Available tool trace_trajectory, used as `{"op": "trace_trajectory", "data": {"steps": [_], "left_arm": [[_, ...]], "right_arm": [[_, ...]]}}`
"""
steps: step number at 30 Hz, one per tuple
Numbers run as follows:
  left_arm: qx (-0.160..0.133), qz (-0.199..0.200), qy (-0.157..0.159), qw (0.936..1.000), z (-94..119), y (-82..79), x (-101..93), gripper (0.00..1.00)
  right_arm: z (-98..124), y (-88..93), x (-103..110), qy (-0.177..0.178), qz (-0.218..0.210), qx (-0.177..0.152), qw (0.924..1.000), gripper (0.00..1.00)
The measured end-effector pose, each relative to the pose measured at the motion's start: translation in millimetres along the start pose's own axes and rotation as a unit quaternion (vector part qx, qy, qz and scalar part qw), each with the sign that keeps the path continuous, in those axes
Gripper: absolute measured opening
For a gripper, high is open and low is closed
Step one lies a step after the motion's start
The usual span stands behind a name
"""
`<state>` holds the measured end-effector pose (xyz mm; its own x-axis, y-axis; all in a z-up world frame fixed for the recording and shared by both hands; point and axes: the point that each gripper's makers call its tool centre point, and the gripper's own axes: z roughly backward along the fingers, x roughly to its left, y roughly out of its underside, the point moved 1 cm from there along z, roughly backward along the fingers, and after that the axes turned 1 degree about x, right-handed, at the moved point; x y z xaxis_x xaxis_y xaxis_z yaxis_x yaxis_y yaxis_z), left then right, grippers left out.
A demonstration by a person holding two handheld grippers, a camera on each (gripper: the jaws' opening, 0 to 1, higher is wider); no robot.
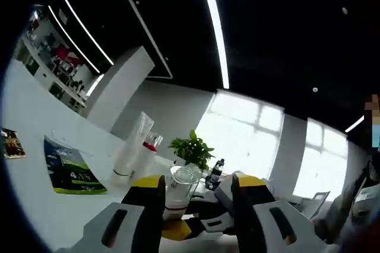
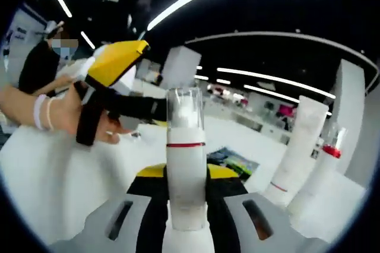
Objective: Arrange the skincare products in the storage area until every visible bottle or jar stands upright without overlapping.
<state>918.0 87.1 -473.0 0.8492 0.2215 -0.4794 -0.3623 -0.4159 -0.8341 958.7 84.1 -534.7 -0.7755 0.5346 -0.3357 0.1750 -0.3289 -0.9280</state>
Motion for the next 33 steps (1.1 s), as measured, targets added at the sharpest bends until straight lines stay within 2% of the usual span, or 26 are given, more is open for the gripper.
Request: {"op": "trace_trajectory", "data": {"steps": [2,6,10,12,16,22,33], "left_arm": [[0.004,-0.002,0.006,1.0,-1,2.7,-4.1,0.47],[0.005,-0.002,0.007,1.0,0,4.0,-6.6,0.49],[0.003,0.004,0.007,1.0,0,3.5,-4.7,0.5],[0.007,0.002,0.005,1.0,0,4.4,-3.6,0.49],[0.017,0.004,0.014,0.9997,-3,7.3,-5.1,0.49],[0.034,-0.005,0.006,0.9994,-5,14.1,-0.8,0.5],[0.032,0.003,-0.014,0.9994,-2,16.7,3.0,0.52]], "right_arm": [[0,2.1,2,-0.004,-0.006,0.004,1.0,0.22],[-1,3.8,6,-0.025,-0.056,0.001,0.9981,0.22],[-2,7.3,8,-0.034,-0.077,0.007,0.9964,0.22],[-3,12.2,8,-0.035,-0.078,0.018,0.9962,0.22],[-2,11.3,9,-0.035,-0.08,0.014,0.9961,0.22],[0,12.6,7,-0.028,-0.078,0.017,0.9964,0.22],[3,18.7,6,-0.014,-0.086,0.037,0.9955,0.28]]}}
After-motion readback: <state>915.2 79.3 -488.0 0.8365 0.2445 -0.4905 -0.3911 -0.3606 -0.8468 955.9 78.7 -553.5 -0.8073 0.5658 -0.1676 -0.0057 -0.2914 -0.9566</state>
